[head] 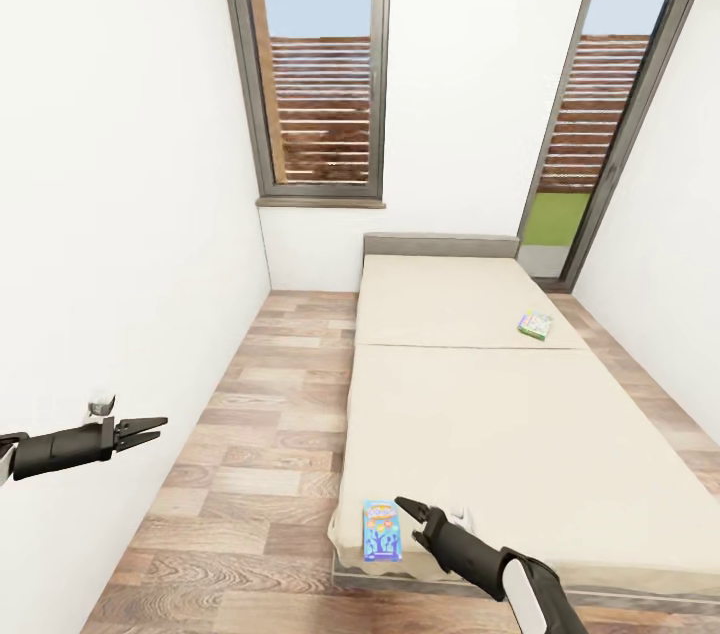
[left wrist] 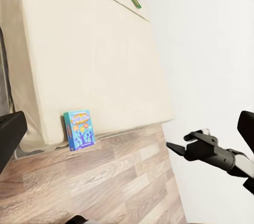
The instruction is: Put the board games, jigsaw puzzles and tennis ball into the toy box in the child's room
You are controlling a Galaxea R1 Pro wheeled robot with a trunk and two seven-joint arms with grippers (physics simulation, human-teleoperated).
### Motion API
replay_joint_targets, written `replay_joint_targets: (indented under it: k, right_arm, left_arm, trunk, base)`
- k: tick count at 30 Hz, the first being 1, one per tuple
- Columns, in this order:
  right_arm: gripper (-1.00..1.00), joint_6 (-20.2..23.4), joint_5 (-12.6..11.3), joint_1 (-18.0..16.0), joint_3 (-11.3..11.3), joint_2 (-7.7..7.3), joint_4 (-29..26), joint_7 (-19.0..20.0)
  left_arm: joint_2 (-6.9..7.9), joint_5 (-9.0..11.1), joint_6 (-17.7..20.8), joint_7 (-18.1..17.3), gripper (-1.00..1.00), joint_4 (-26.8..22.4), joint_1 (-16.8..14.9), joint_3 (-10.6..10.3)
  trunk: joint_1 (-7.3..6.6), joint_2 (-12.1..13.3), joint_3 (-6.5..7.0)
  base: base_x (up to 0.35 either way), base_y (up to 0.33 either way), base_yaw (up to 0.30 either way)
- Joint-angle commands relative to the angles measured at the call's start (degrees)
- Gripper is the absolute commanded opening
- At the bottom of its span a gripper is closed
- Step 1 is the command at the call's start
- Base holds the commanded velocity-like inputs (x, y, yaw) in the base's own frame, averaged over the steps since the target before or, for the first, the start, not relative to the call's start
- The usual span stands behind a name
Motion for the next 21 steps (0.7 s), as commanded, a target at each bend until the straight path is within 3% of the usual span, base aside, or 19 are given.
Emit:
replay_joint_targets:
  k: [1,7,16,21]
  right_arm:
    - [1.00,0.37,-0.93,-0.09,-0.66,0.06,0.77,0.11]
    - [1.00,0.37,-3.85,-0.12,-1.15,0.01,2.16,-0.52]
    - [1.00,0.56,-6.64,-0.13,-1.46,-0.38,5.07,-2.66]
    - [1.00,0.43,-9.41,-0.13,-1.47,-0.46,6.55,-3.20]
  left_arm:
    - [0.01,0.11,0.60,-0.20,1.00,0.01,-0.07,-0.05]
    - [0.00,0.12,0.62,-0.18,1.00,0.01,-0.07,-0.04]
    - [-0.12,0.09,1.23,-0.06,1.00,0.01,-0.05,-0.19]
    - [-0.23,0.09,1.42,-0.10,1.00,0.01,-0.07,-0.21]
  trunk:
    - [0.04,-0.13,-0.13]
    - [0.04,-0.13,-0.13]
    - [2.01,-3.74,-1.74]
    - [3.11,-5.74,-2.64]
  base:
    - [0.002,0.001,0.000]
    - [0.000,0.000,0.000]
    - [0.000,0.000,0.000]
    - [0.000,0.000,0.000]
